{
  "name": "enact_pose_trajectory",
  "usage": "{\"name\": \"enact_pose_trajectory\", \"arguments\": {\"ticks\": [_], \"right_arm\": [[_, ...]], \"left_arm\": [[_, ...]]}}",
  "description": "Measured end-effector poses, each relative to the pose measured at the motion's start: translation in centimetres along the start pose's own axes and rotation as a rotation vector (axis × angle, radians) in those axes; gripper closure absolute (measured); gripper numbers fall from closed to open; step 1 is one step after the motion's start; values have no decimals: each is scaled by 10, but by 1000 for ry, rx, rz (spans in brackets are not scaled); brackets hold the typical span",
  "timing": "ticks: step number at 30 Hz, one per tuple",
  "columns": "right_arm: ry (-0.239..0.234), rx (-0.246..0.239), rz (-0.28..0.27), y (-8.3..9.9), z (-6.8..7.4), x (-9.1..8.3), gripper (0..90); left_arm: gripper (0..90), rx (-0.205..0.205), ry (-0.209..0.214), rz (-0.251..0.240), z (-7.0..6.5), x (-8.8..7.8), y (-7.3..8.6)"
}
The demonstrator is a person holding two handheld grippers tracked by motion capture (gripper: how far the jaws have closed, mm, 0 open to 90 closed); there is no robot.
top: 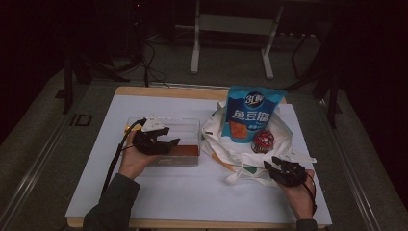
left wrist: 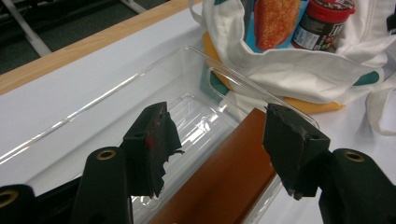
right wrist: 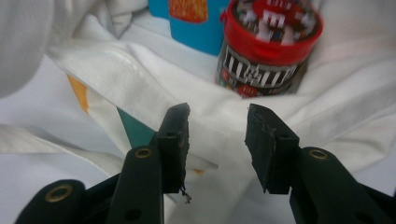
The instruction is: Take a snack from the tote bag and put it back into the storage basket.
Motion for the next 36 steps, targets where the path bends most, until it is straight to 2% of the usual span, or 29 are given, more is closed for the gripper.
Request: {"name": "enact_pose_trajectory", "arguments": {"ticks": [7, 14, 16, 17, 18, 24, 28, 36], "right_arm": [[-3, -30, -1, -17, -6, -7, 583], [32, -84, 53, -31, -9, -3, 612], [35, -95, 56, -33, -10, -3, 616], [38, -98, 60, -36, -10, -2, 616], [45, -107, 65, -40, -12, -1, 610], [63, -109, 70, -53, -19, 0, 581], [70, -116, 73, -60, -24, -3, 566], [58, -127, 78, -77, -33, -5, 560]], "left_arm": [[414, 15, 29, -17, -7, 2, 6], [424, 34, 57, 1, -13, 8, 13], [429, 31, 63, -2, -13, 8, 15], [429, 12, 94, -21, -15, 8, 16], [432, 13, 95, -26, -16, 7, 16], [444, 31, 99, -42, -23, 8, 20], [450, 29, 110, -44, -26, 12, 24], [460, 56, 129, -52, -36, 18, 31]]}}
Point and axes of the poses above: each handheld gripper's, and its own axes: x roughly forward along the jaws, y roughly out of its underside, z roughly to its left, the point moved 2 cm from there along x, roughly forward along the jaws, and after that the axes turned 8 degrees about y, right-handed, at the moved point
